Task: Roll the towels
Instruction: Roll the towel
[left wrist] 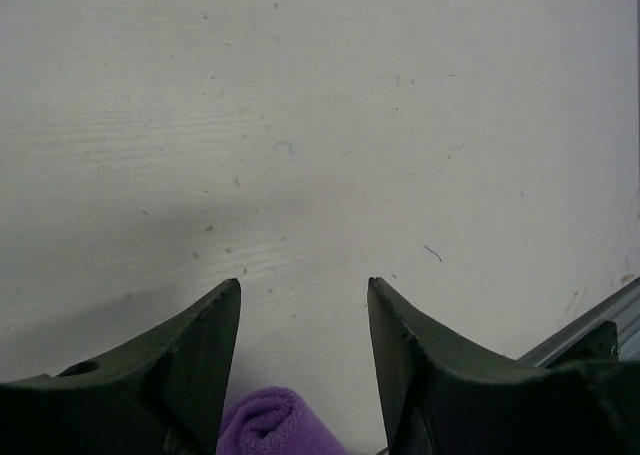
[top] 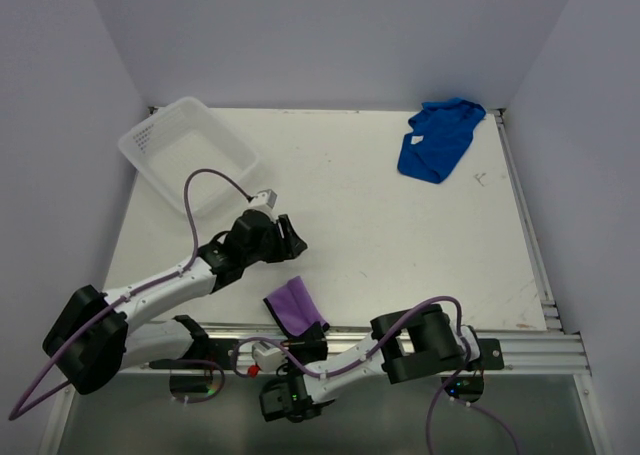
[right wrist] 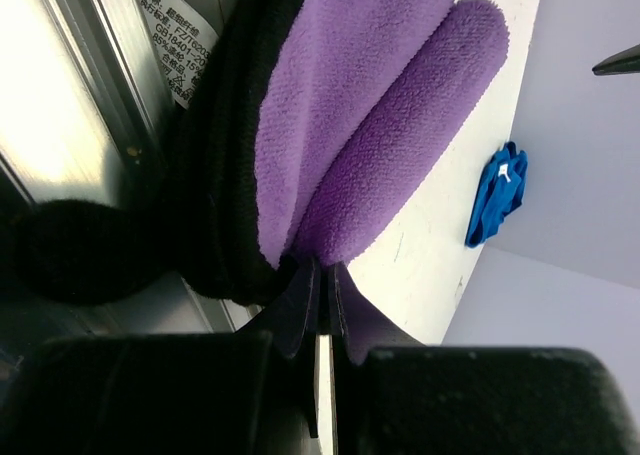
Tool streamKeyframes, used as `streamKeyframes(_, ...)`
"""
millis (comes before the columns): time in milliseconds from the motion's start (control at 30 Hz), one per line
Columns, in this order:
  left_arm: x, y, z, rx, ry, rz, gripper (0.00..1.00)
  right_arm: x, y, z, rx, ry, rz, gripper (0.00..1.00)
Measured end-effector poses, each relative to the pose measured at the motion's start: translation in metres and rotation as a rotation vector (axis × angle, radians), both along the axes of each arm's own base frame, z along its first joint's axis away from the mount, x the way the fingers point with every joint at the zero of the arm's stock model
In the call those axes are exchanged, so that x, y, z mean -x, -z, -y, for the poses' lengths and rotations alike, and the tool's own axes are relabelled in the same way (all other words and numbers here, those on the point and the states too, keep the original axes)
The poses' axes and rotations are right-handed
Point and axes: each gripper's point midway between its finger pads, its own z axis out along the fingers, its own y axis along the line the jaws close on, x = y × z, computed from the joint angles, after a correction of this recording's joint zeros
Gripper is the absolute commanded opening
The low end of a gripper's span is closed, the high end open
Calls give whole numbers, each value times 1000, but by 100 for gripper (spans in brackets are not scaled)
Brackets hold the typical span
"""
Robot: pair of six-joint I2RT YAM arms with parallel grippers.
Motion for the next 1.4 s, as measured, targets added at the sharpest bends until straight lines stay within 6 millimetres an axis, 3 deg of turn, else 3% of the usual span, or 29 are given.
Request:
streamKeyframes(267, 17, 9, -5, -76, 55, -66, 57, 1, 1, -1, 0, -2, -8, 0)
streamKeyframes(367, 26, 2, -1, -49, 83, -44, 55, 2, 3, -2, 0, -3, -20, 0)
streamKeyframes(467, 35, -9, 3, 18, 114, 2, 50, 2, 3, -1, 1, -2, -28, 0)
streamKeyframes(600, 43, -8, 7, 43, 144, 10, 45, 1, 4, -1, 1, 3, -34, 0)
streamKeyframes(800, 55, -3, 17, 56, 189, 6, 26, -1, 5, -2, -12, 18, -69, 0)
streamKeyframes(1133, 68, 24, 23, 86, 222, -33, 14, -5, 6, -1, -37, 45, -123, 0)
streamKeyframes(1400, 75, 74, 17, 54, 208, -100, 9, -8, 7, 0, -59, 64, -150, 0)
